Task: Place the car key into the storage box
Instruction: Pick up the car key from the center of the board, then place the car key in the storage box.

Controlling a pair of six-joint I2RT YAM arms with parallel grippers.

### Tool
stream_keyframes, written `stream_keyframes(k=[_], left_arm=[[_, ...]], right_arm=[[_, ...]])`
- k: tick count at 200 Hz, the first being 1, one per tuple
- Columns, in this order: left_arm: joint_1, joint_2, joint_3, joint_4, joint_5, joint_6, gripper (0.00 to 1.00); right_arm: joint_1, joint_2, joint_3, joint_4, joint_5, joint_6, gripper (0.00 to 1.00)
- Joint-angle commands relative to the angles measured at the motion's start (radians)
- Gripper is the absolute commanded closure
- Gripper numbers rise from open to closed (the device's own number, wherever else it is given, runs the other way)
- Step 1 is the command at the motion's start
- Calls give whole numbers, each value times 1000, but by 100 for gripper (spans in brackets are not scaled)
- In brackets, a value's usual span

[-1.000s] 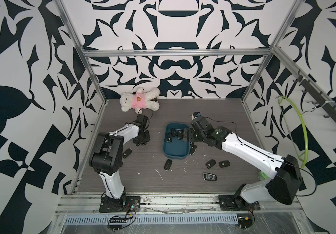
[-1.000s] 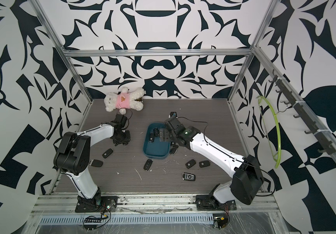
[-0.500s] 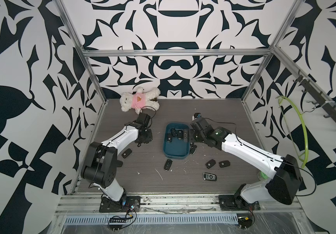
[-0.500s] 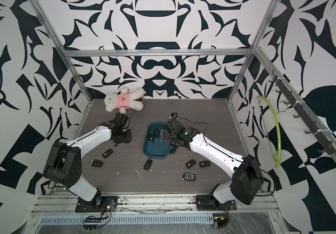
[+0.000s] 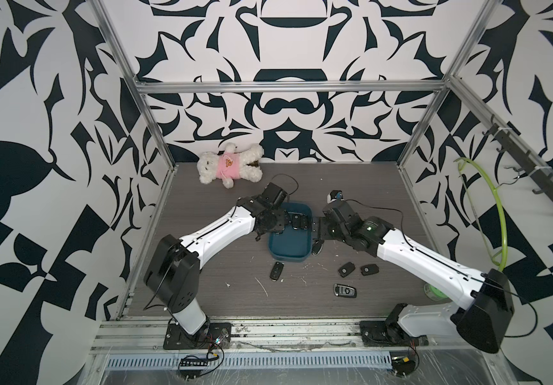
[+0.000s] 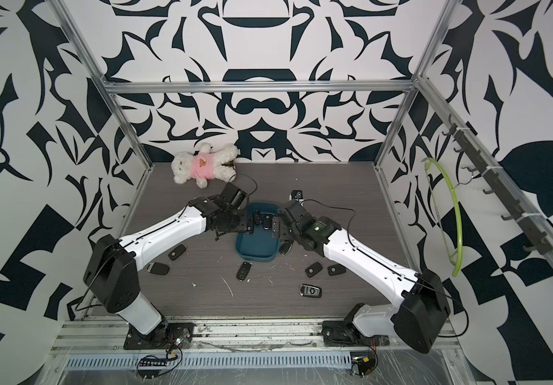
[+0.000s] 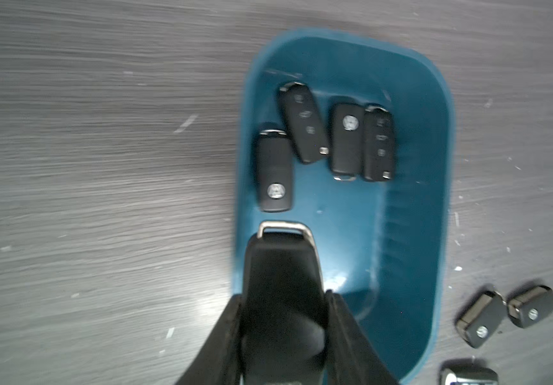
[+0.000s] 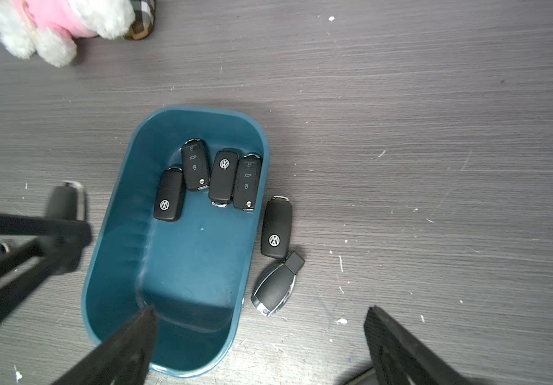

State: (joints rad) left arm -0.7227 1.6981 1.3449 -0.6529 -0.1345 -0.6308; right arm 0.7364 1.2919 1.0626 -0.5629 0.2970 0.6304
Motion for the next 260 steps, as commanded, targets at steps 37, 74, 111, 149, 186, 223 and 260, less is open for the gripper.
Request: stream_keyframes(k=[37,74,111,149,186,223,260], left_arm=[[-57,176,111,-13,33,-27,65],[-57,258,144,-23,35,7,64],[-48,320,172,-28,32,17,64],[-25,359,192,-23,31,26,64],[-22,398,230,-45,24,42,63],[-21,409,235,-55,14,42,62],[-21,411,249,-68,9,42,55]], right_arm=[[-2,-79,-42,-35,70,33,0],[-5,-90,-46,-42,74,38,0],[-6,-88,-46,-43,74,40,0],[-8,-80,-41,-40,72,38,0],[-8,-69,-33,-40,71,34,0],[-9,-66,-35,-37,70,34,0],[-9,-59,-36,-29,65,34,0]])
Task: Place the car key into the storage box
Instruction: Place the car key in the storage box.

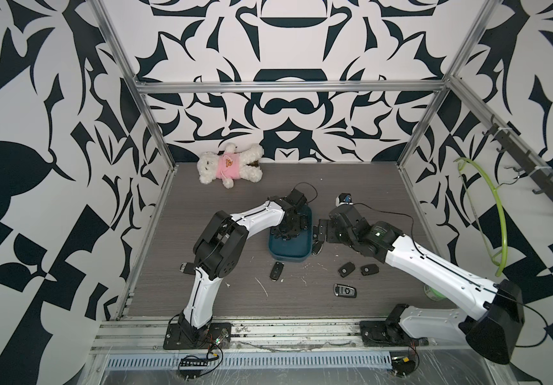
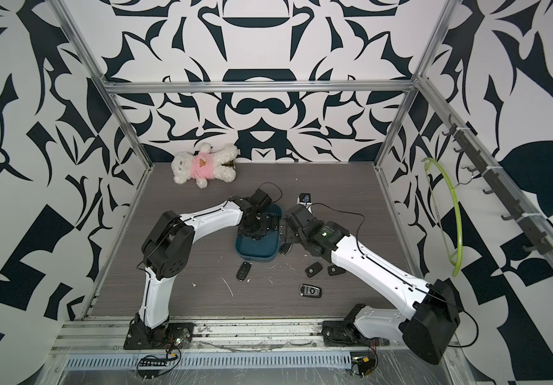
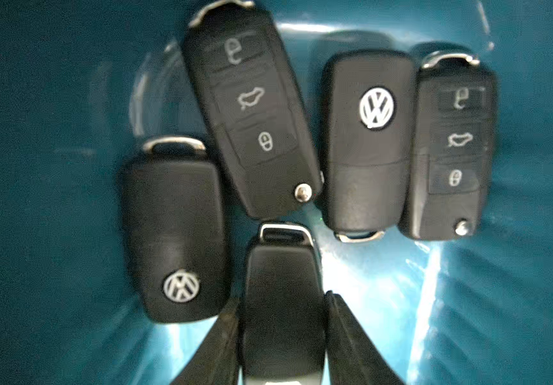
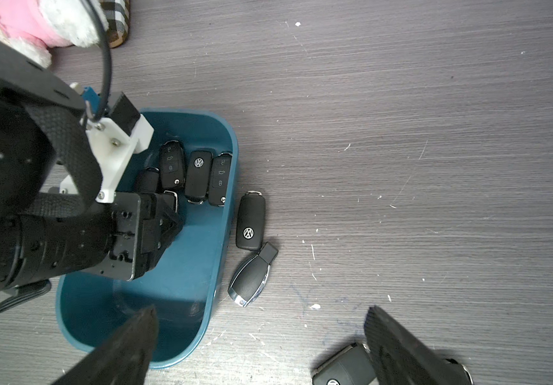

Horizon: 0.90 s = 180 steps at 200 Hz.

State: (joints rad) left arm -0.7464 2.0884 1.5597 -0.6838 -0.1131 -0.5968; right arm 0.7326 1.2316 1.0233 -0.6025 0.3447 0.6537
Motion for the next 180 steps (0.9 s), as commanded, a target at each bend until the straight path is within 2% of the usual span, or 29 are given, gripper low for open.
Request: stream_keyframes(k=[1,25,79,100,127,147,156,161,180], left_arm=[[2,19,34,-38,-13,9,55],[2,9,33,-42,-13,8,48],[-3,-42,20,-51,-1,1,42],[-7,-81,1,-38,19,-3,33],[-7,-141,-34,-12,41,-12,26],[-7,-182,-51,8,51,-13,16],[-7,-198,-54,15,56,-13,16],[-7,-206,-54,19,59,-12,10],[-7,-234,-53,37,71,-12,4]], right_arm=[[-6,1,4,10,17,11,0],[-6,3,2,13,13,12,0],[-16,10,-2,-37,18,77,0],[-21,2,-29,-73,30,133,0],[-49,-19,-81,-138,26,219,1],[-59,-45,-123,-170,8,271,5],[-59,-53,-138,-185,7,293,6],[-59,-57,-147,-193,6,307,9],[-59,-69,-173,-228,11,367,17]])
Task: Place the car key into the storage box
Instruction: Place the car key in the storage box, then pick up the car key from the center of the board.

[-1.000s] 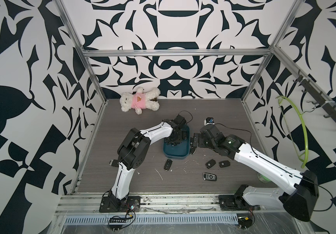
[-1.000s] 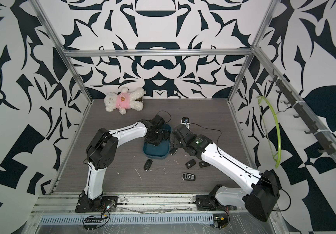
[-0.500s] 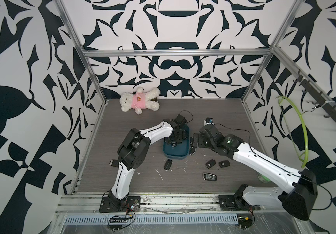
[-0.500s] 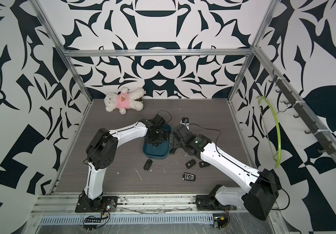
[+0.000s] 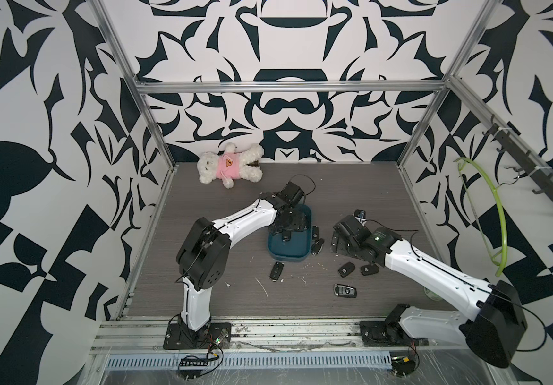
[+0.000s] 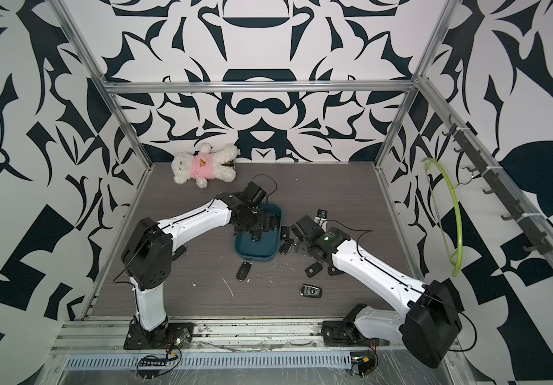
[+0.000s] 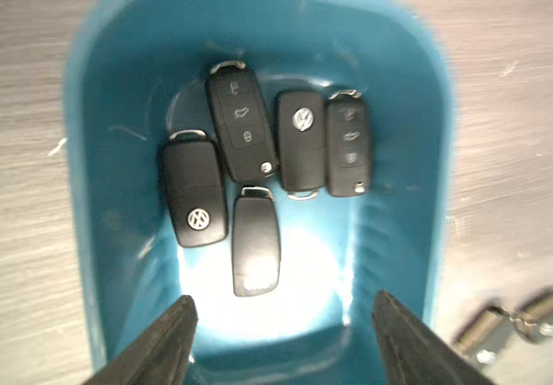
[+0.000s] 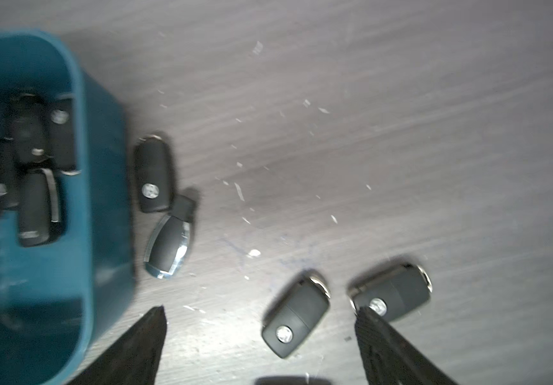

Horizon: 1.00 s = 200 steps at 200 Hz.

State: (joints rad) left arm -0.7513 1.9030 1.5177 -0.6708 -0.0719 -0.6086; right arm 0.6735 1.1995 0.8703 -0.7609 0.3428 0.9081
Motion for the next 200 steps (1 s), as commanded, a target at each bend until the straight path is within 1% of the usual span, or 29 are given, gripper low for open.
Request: stream_keyframes(k=[1,30,41,44,50,123,151,180,200], left_arm=[[-2,-50,-12,25,30,0,4],[-2,-83,-14,55,47,3,2],[-2,-91,-14,60,52,7,2],[-2,-93,-14,61,52,7,0],[-2,-96,-14,62,50,7,1],[-3,-135,-42,52,27,7,1],[-2,-146,-57,47,23,3,1],[-2,-157,-67,40,16,0,1],[-2,-169,-73,39,9,-2,1]], right_arm=[[0,-37,-22,-73,13,115,17],[0,-18,-63,-110,7,191,22],[3,-7,-86,-96,-11,211,25],[4,-4,-93,-90,-18,214,26],[6,2,-106,-73,-30,219,27],[31,79,-213,69,-100,289,28],[31,114,-225,123,-113,283,28],[32,161,-208,153,-111,265,32],[32,179,-196,159,-107,254,32]])
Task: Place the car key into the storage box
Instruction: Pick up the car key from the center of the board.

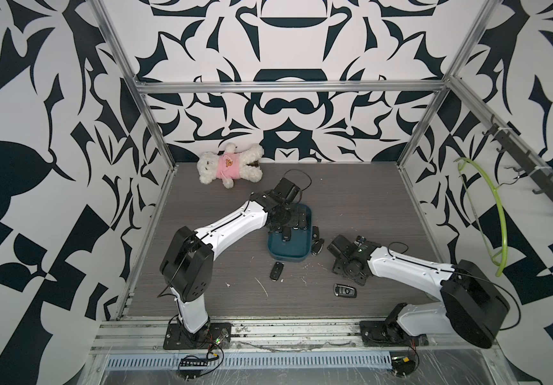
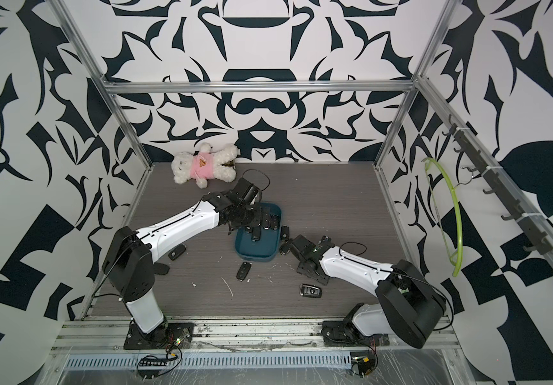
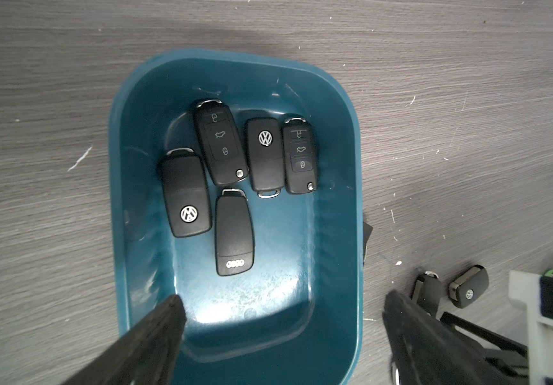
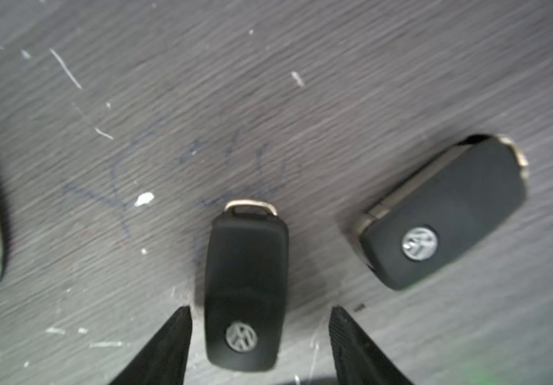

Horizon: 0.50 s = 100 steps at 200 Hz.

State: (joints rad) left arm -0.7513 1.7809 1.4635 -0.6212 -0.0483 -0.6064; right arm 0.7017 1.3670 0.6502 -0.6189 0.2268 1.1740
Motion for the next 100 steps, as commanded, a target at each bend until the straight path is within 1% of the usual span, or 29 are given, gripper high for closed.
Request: stream_keyframes(k=[1,18,29,50,68,84,100], left_arm=[[-2,-47,-19,-11,-15,-3,1],[-2,-55,-27,-10,-18,-7,1],[-2,-57,-32,-10,-18,-10,1],[-2,-60,-41,-6,-15,-15,1],[-3,-64,-44,-3,-13,-16,1],[-2,-67,-45,-3,-14,-16,1],[-2,-69,-44,-2,-15,-16,1]], right_arm=[[4,12,25,17,9,-11,32],[4,13,26,22,14,-16,32],[4,16,26,24,17,-26,34],[3,29,33,20,30,-47,39],[4,38,29,28,35,-56,42],[3,39,22,37,37,-63,51],[4,39,22,40,43,-70,52]])
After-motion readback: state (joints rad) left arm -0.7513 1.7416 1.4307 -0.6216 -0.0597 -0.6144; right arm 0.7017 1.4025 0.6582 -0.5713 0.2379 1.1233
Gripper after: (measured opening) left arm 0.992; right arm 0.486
